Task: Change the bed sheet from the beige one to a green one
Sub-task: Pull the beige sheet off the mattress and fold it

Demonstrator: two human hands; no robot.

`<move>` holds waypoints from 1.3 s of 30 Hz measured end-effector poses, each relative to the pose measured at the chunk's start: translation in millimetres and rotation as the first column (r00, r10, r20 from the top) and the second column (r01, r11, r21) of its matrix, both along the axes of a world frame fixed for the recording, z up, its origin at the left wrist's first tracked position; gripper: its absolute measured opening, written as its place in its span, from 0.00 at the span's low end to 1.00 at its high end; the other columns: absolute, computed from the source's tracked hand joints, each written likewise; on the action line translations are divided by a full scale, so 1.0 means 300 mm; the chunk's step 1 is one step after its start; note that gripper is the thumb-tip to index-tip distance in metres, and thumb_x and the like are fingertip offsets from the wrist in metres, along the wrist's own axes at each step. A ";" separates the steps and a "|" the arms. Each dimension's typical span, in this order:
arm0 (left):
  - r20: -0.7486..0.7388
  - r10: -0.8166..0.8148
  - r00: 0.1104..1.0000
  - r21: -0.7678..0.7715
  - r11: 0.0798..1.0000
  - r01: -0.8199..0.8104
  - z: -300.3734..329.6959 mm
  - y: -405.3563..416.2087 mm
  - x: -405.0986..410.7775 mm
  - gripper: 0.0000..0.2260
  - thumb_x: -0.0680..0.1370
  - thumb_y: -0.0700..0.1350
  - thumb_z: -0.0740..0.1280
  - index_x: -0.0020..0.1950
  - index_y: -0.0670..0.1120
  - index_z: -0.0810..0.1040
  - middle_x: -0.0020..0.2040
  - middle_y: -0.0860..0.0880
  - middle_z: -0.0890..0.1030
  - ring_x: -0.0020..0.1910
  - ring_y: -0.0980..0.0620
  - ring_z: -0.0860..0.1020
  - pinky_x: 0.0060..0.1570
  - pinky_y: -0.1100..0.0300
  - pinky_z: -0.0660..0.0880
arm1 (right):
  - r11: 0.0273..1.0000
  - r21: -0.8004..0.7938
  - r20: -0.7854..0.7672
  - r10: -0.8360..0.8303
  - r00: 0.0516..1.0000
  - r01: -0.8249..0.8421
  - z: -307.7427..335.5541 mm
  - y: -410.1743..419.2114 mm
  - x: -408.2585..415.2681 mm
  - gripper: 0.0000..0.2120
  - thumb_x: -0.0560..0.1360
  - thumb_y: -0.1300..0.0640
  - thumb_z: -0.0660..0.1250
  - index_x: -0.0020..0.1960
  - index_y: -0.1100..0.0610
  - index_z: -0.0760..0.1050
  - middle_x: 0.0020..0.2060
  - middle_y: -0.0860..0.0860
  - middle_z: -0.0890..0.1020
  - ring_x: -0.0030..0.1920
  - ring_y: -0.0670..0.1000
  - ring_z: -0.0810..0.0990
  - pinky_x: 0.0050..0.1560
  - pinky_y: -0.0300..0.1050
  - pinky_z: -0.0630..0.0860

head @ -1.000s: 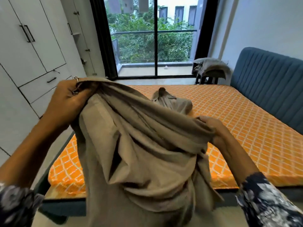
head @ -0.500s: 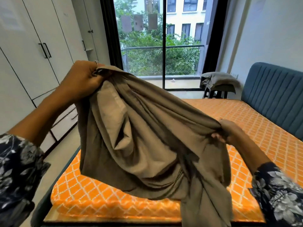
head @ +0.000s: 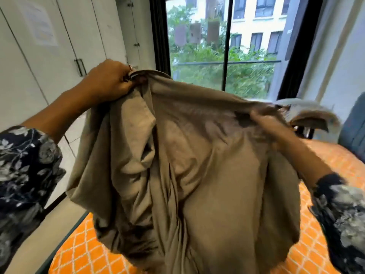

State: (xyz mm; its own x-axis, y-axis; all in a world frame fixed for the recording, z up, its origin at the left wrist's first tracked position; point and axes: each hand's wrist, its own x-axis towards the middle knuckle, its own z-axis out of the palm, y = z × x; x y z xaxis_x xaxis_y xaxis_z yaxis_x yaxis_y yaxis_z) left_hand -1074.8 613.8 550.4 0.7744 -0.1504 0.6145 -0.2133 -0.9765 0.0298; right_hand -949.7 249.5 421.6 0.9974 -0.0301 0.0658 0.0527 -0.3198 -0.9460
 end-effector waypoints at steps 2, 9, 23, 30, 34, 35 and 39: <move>-0.043 0.017 0.999 0.016 1.000 -0.017 -0.045 0.019 0.061 0.15 0.77 0.46 0.65 0.42 0.33 0.78 0.36 0.37 0.78 0.35 0.39 0.77 0.36 0.50 0.71 | 0.986 -0.142 -0.016 0.084 0.996 -0.086 -0.208 0.117 0.003 0.12 0.78 0.47 0.64 0.43 0.56 0.76 0.33 0.52 0.76 0.34 0.52 0.76 0.40 0.50 0.78; -0.127 0.103 0.987 0.131 0.988 -0.087 -0.115 0.086 0.215 0.11 0.78 0.40 0.64 0.51 0.33 0.79 0.43 0.34 0.80 0.43 0.37 0.78 0.47 0.44 0.76 | 0.946 -0.146 -0.136 0.270 0.953 -0.289 -0.630 0.448 -0.285 0.06 0.75 0.61 0.66 0.42 0.52 0.74 0.34 0.46 0.78 0.36 0.44 0.76 0.38 0.40 0.71; -0.078 -0.110 0.991 0.199 0.972 0.123 -0.095 0.204 0.339 0.11 0.79 0.40 0.63 0.55 0.33 0.78 0.45 0.35 0.80 0.40 0.39 0.77 0.45 0.46 0.76 | 0.997 -0.023 -0.088 -0.072 0.994 0.070 -0.877 0.832 -0.363 0.07 0.76 0.63 0.62 0.49 0.52 0.69 0.40 0.49 0.78 0.43 0.47 0.79 0.52 0.50 0.77; -0.106 -0.201 0.974 0.195 0.956 0.219 -0.088 0.257 0.349 0.18 0.75 0.47 0.60 0.54 0.35 0.81 0.41 0.37 0.82 0.37 0.39 0.79 0.42 0.44 0.77 | 0.927 -0.345 -0.137 0.104 0.985 -0.146 -0.925 0.861 -0.316 0.16 0.72 0.45 0.68 0.55 0.55 0.75 0.53 0.52 0.76 0.57 0.53 0.75 0.61 0.41 0.67; -0.131 -0.180 0.975 0.200 0.958 0.203 -0.100 0.283 0.369 0.09 0.78 0.41 0.64 0.52 0.38 0.81 0.40 0.37 0.81 0.37 0.41 0.77 0.43 0.45 0.77 | 0.878 -0.223 -0.262 0.366 0.893 -0.425 -0.874 0.848 -0.382 0.14 0.71 0.43 0.68 0.51 0.50 0.73 0.45 0.45 0.78 0.46 0.43 0.76 0.47 0.35 0.70; -0.127 -0.163 0.978 0.202 0.961 0.186 -0.106 0.288 0.373 0.09 0.78 0.40 0.64 0.53 0.38 0.81 0.41 0.37 0.81 0.38 0.40 0.78 0.43 0.47 0.77 | 0.822 -0.202 -0.315 0.460 0.830 -0.532 -0.856 0.839 -0.410 0.14 0.72 0.46 0.68 0.54 0.50 0.73 0.46 0.45 0.76 0.46 0.42 0.75 0.46 0.33 0.70; -0.132 -0.083 0.988 0.215 0.970 0.110 -0.127 0.318 0.385 0.09 0.78 0.41 0.65 0.54 0.37 0.80 0.43 0.35 0.81 0.42 0.36 0.78 0.45 0.44 0.77 | 0.700 -0.070 -0.486 0.598 0.637 -0.711 -0.915 0.746 -0.491 0.21 0.70 0.48 0.73 0.61 0.48 0.73 0.56 0.45 0.80 0.54 0.38 0.78 0.60 0.35 0.72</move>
State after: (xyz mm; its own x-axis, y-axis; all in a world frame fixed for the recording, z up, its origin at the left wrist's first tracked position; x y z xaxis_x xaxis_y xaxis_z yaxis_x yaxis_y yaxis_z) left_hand -959.2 709.0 512.4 0.8160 -0.3497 0.4603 -0.3150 -0.9367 -0.1531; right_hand -1097.1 473.3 147.2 0.6765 0.6013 -0.4251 -0.0208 -0.5614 -0.8273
